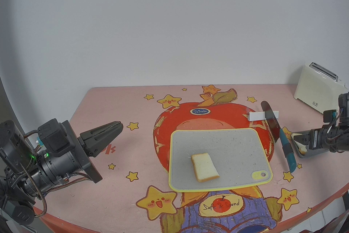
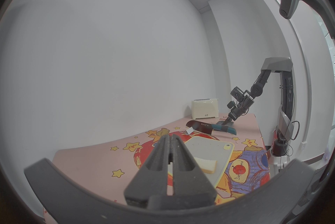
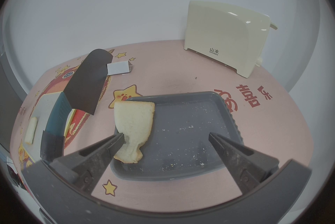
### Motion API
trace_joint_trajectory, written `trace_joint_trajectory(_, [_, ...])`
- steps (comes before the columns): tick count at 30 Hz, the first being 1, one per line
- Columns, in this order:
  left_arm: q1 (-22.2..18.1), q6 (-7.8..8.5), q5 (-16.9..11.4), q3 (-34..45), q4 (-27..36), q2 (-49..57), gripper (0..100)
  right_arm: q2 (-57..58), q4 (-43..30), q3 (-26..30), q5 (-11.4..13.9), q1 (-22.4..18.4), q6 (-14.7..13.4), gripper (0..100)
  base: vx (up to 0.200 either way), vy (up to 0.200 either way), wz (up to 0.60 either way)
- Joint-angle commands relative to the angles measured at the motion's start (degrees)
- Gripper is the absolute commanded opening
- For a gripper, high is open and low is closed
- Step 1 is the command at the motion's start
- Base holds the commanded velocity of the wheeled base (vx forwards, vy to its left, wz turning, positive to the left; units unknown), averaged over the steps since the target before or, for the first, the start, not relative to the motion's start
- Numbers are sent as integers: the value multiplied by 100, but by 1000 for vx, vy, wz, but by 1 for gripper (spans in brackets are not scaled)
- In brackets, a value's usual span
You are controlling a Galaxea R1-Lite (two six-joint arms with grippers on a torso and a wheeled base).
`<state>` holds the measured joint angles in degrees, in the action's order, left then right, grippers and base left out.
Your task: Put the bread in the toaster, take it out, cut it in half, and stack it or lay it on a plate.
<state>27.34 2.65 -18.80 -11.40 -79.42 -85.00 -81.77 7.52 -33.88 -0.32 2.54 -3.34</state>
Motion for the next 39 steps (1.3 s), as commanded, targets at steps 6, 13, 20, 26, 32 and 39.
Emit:
trace_joint_trajectory(6, [43,-10,17,-29,-3,1,0,417,-278,-128,-847,1988,-721,100,0,0,0])
trace_joint_trajectory(13, [52,-1,25,-20,-3,-25,0,390,-286,-268,-1375,2875,-914,100,0,0,0])
trace_joint_trajectory(20, [52,-1,25,6,-3,-25,0,355,-286,-392,-1533,3324,-923,100,0,0,0])
trace_joint_trajectory(26, [61,-1,25,-3,-3,-25,0,197,-269,-400,-1533,3508,-932,100,0,0,0])
trace_joint_trajectory(32, [52,8,25,6,6,-34,0,-84,-225,-400,-1533,3737,-940,100,0,0,0])
trace_joint_trajectory(39, [52,-1,25,6,6,-34,0,-401,-278,-629,-1665,4255,-1415,100,0,0,0])
